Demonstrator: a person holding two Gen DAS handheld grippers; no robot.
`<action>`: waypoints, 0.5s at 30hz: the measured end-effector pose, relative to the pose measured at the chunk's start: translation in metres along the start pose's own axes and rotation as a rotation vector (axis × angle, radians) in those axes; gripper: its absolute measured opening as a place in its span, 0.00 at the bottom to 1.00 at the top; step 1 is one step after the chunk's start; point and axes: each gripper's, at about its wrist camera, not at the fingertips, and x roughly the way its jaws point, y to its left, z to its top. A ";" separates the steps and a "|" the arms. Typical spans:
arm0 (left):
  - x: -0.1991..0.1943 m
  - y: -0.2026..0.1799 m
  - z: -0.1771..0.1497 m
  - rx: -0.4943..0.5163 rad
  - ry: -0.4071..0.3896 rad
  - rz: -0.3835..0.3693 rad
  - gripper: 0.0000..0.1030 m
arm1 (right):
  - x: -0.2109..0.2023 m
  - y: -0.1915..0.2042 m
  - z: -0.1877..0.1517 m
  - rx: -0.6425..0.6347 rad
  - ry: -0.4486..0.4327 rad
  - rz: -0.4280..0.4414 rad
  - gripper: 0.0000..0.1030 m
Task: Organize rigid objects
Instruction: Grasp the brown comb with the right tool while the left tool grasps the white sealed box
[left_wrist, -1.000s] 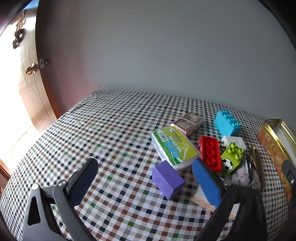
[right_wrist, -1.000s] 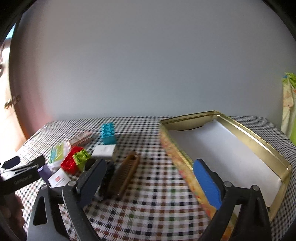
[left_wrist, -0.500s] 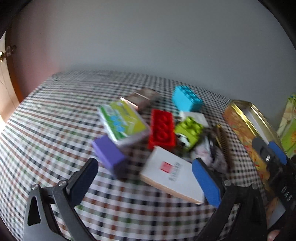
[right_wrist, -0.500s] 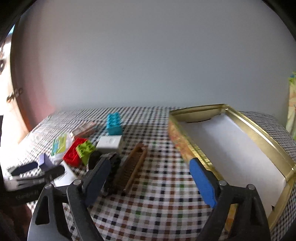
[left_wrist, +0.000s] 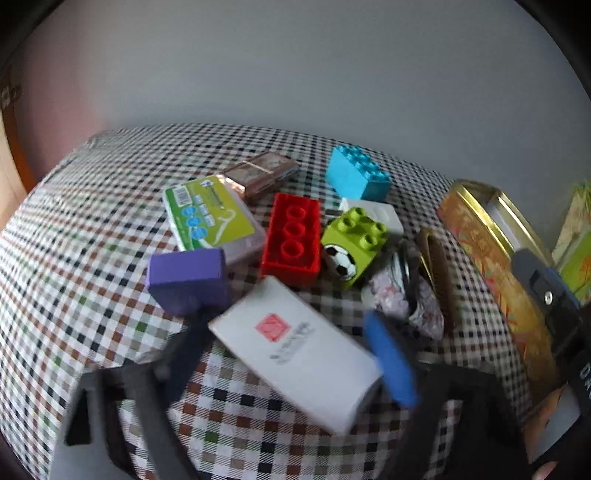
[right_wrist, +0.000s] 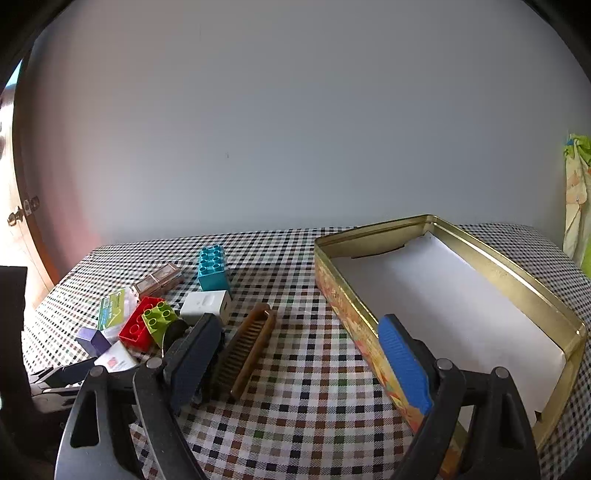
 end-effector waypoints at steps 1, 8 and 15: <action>-0.001 0.000 0.000 0.004 0.000 -0.015 0.64 | 0.000 -0.001 0.000 0.001 0.000 -0.001 0.87; -0.007 -0.002 -0.002 0.054 -0.021 -0.029 0.45 | 0.003 0.000 -0.001 -0.005 0.009 -0.004 0.87; -0.030 0.000 0.002 0.071 -0.145 -0.003 0.43 | 0.011 0.012 -0.001 -0.042 0.044 0.028 0.80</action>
